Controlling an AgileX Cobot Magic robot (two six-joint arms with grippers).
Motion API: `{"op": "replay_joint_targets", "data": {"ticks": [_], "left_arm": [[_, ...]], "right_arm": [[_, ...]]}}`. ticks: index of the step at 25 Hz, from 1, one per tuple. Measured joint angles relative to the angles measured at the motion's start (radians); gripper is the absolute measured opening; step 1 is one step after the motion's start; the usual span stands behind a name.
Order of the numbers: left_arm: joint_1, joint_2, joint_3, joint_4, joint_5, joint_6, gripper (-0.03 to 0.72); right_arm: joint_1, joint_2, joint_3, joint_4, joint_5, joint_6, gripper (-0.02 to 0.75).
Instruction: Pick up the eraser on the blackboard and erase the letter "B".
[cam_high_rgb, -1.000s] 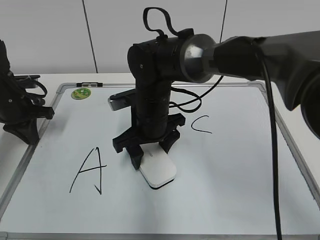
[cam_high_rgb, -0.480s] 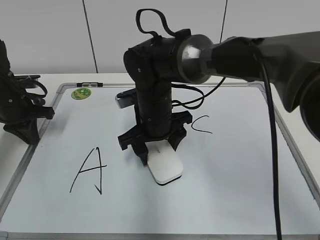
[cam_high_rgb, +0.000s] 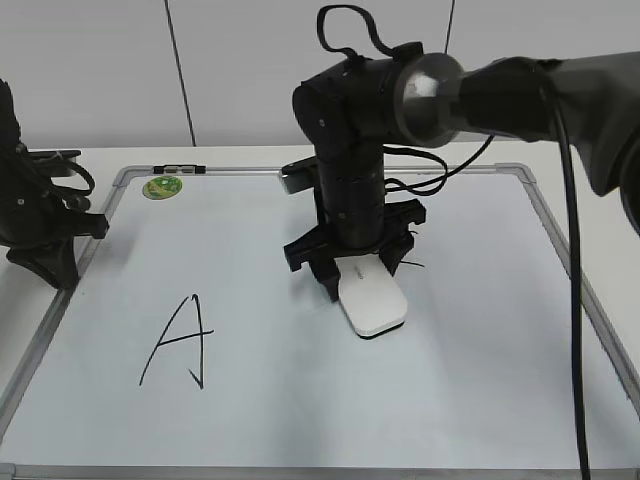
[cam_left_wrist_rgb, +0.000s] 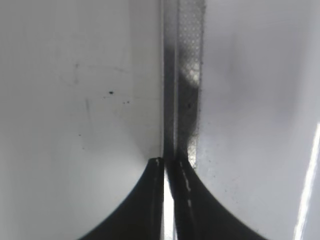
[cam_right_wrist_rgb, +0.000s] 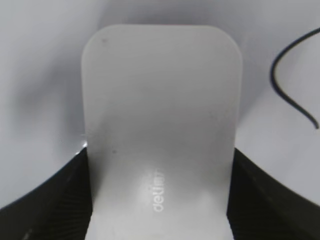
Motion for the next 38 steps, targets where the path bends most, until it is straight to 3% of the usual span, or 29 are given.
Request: {"op": "replay_joint_targets", "data": {"ticks": [10, 19, 30, 38], "left_arm": [[0.000, 0.000, 0.000, 0.002, 0.002, 0.000, 0.022], [0.000, 0.000, 0.000, 0.002, 0.002, 0.000, 0.022], [0.000, 0.000, 0.000, 0.002, 0.002, 0.000, 0.022], [0.000, 0.000, 0.000, 0.003, 0.002, 0.000, 0.022]], "right_arm": [[-0.029, -0.041, 0.009, -0.047, 0.009, 0.004, 0.525], [-0.123, -0.195, 0.045, -0.066, 0.014, -0.023, 0.525], [-0.339, -0.393, 0.366, 0.063, -0.011, -0.095, 0.525], [-0.473, -0.407, 0.445, 0.167, -0.056, -0.203, 0.525]]}}
